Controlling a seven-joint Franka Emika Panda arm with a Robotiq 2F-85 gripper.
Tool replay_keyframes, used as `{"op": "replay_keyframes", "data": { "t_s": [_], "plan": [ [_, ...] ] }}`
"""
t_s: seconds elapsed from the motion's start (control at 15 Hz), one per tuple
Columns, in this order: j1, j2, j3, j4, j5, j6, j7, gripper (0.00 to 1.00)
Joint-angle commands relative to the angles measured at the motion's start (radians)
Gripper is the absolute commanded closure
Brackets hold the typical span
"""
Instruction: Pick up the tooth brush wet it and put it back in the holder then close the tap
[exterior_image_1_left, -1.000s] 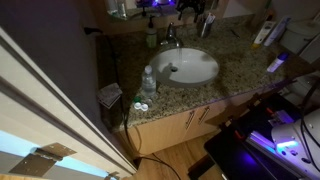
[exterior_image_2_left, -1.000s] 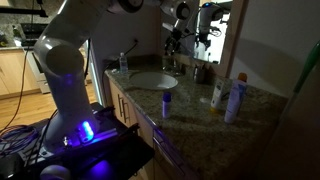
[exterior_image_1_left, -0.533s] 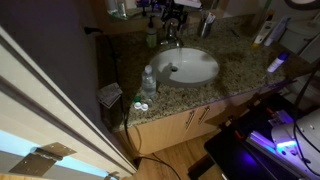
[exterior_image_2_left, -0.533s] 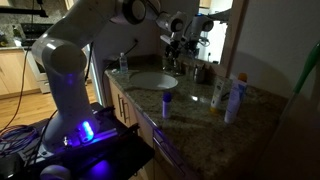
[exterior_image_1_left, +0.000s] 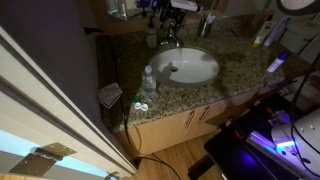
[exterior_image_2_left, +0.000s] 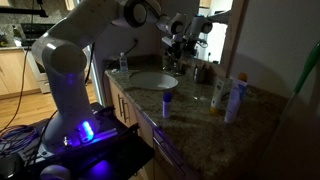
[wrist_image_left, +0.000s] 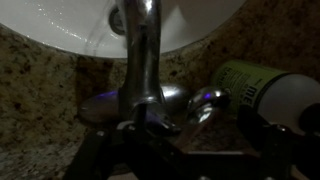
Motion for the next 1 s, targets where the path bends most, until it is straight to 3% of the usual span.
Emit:
{"op": "replay_keyframes", "data": {
  "t_s": [0.0,0.07,0.13,0.8,0.93],
  "plan": [
    [-0.004,-0.001,0.004,0.007,-0.004,-0.021,0.004,0.06],
    [-0.004,-0.001,0.004,0.011,-0.004,-0.027,0.004,0.11],
    [-0.004,-0.001,0.004,0.011,-0.004,-0.027,0.004,0.00],
    [-0.029,-0.041,0.012,0.013,0.020,-0.127,0.008,0.00],
    [-0.016,-0.015,0.005,0.030,0.006,-0.094,0.007,0.00]
  ]
}}
